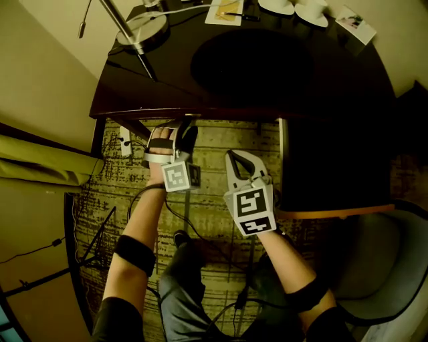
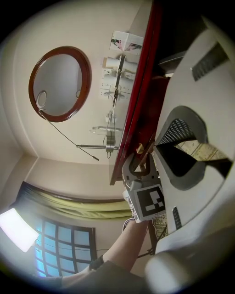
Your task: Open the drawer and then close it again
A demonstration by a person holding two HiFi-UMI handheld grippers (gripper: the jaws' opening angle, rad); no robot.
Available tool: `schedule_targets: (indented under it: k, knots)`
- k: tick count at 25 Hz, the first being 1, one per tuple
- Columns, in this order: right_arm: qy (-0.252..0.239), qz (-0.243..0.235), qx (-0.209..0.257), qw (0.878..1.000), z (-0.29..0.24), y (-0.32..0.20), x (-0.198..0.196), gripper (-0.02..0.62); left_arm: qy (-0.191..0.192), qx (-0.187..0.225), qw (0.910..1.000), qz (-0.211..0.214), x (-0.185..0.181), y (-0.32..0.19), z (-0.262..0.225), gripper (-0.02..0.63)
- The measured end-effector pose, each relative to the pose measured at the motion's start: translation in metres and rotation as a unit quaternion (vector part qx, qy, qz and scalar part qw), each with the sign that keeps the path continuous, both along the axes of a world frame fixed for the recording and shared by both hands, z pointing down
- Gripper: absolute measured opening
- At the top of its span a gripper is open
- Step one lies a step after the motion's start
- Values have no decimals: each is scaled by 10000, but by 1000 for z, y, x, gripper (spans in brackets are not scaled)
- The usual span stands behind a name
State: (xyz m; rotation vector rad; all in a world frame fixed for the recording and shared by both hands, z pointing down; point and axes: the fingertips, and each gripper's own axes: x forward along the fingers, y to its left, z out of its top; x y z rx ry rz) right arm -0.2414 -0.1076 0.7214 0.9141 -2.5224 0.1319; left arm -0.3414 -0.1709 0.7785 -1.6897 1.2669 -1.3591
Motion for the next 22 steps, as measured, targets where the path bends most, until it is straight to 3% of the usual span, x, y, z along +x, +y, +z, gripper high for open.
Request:
schedule_targets:
  k: [3, 7, 13, 22]
  knots:
    - [12, 35, -39, 10000, 6, -2, 3, 5, -82, 15, 10000, 28, 2, -7, 5, 182]
    - [17, 53, -46, 10000, 7, -6, 6, 5, -131, 309, 9994, -115, -2, -14, -3, 79]
    - [22, 120, -98, 9999, 11, -10, 8, 5, -306, 439, 9985, -142, -2, -14, -4, 66]
    - [67, 92, -139, 9998, 1, -5, 9, 5, -274, 407, 9984, -281, -2, -11, -5, 64]
